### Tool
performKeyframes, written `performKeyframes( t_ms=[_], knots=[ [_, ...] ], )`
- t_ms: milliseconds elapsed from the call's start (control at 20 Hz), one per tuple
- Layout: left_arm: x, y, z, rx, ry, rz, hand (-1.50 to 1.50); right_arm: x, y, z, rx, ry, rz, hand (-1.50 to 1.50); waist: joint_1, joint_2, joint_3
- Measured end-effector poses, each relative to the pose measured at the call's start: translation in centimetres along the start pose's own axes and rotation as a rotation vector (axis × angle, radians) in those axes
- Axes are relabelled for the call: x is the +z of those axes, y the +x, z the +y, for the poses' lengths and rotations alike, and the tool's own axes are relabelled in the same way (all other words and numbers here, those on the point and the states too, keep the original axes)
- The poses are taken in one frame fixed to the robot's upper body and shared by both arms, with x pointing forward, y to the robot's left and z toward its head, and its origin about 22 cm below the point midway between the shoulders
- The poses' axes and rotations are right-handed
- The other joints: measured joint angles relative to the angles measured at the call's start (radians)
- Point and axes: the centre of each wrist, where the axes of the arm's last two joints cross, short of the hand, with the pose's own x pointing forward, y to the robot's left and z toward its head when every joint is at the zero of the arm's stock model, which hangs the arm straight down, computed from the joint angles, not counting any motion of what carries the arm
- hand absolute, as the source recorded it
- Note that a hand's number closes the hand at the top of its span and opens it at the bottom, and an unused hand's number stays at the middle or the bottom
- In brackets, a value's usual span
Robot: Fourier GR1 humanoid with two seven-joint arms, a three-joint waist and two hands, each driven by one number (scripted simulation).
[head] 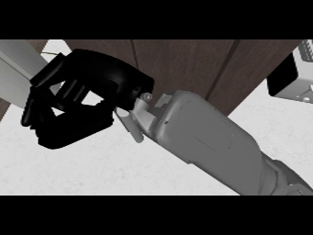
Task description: Pick up the wine, place it into the cabinet and close the cabinet
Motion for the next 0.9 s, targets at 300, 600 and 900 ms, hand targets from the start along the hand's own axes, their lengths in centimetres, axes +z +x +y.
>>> performKeyframes(
  t_ms=[300,600,900],
  knots=[
    [0.5,0.5,0.8,0.0,0.016,-0.003,-1.5,-1.7,-1.7,-2.4,-0.031,0.196,0.128,1.5,-0.012,-0.004,0.0],
    [0.9,0.8,1.7,-0.002,0.024,0.007,-1.5,-2.6,-3.6,-4.3,-0.129,0.268,0.143,1.5,-0.023,-0.006,0.0],
    [0.8,1.0,1.5,-0.01,0.023,-0.002,-1.5,-2.9,-4.7,-6.5,-0.19,0.305,0.094,1.5,-0.023,-0.014,-0.001]
  ],
)
